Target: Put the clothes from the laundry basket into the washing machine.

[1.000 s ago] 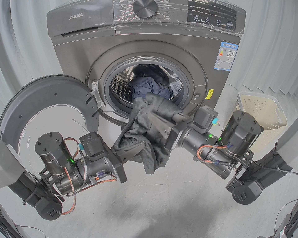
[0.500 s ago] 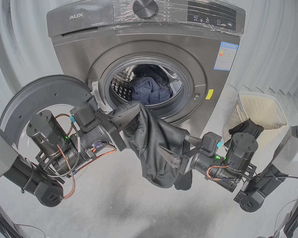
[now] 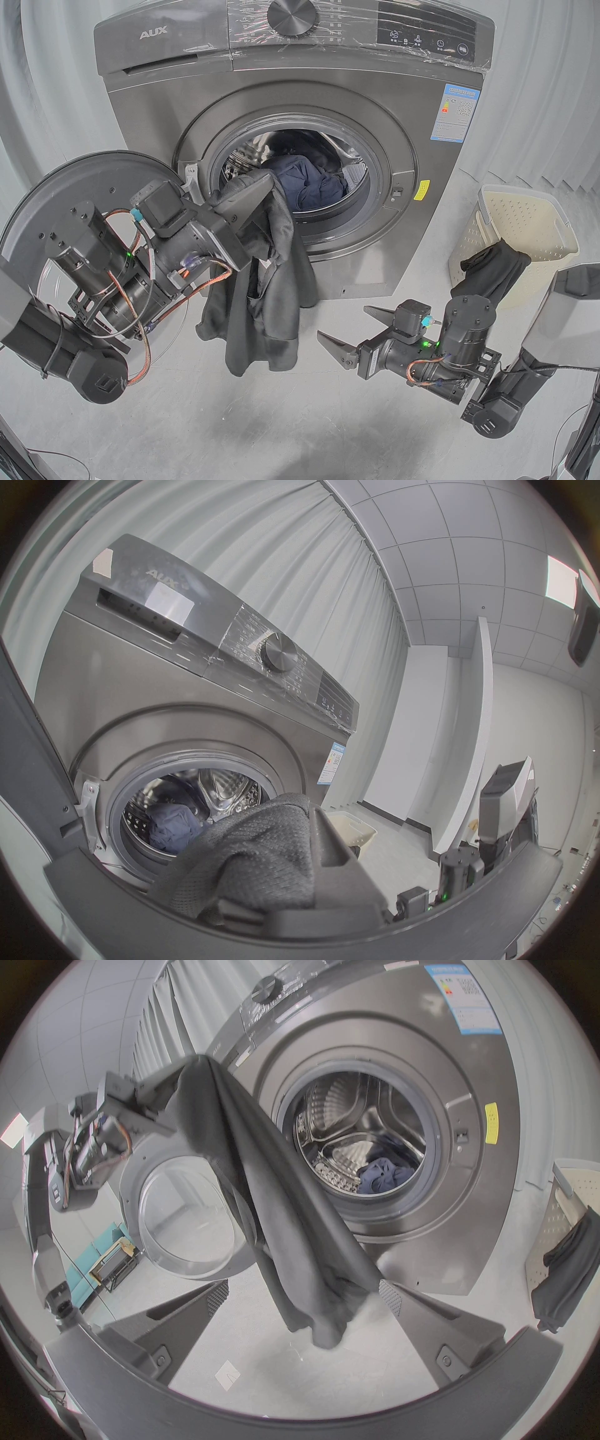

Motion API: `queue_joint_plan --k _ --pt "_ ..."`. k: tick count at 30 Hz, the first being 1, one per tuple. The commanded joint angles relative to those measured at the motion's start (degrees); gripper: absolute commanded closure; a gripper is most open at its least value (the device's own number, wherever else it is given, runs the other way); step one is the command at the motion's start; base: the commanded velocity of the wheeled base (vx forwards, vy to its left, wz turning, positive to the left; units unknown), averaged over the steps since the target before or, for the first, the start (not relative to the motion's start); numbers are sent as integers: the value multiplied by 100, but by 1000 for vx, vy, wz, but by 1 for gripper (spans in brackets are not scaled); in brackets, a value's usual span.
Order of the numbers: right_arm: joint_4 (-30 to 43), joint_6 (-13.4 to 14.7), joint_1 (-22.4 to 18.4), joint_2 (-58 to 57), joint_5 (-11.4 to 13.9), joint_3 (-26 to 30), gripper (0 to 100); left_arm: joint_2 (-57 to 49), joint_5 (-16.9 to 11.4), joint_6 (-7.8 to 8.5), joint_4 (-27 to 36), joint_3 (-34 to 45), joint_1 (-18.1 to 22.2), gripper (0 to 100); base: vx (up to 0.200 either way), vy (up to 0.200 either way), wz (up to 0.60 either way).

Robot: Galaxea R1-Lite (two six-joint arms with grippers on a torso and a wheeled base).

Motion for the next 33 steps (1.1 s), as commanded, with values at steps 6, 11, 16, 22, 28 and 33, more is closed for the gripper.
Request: queue_joint_plan --k 6,11,16,22,28,33 --pt "-10 -104 67 636 8 -710 0 60 195 -6 -2 -275 21 100 0 0 0" --pt "-10 -130 199 776 17 -991 0 130 283 -15 -2 -407 30 100 0 0 0" --pt "-10 -122 419 794 35 -1000 0 245 344 -6 -2 -477 153 100 0 0 0" --pt "-19 -113 463 926 70 -1114 0 306 406 -6 -2 -565 188 100 0 0 0" --pt "-80 -104 393 1216 307 -1650 0 288 406 -6 -2 -565 171 100 0 0 0" --pt "87 -60 173 1602 439 -2354 0 280 406 -6 -72 -548 135 100 0 0 0"
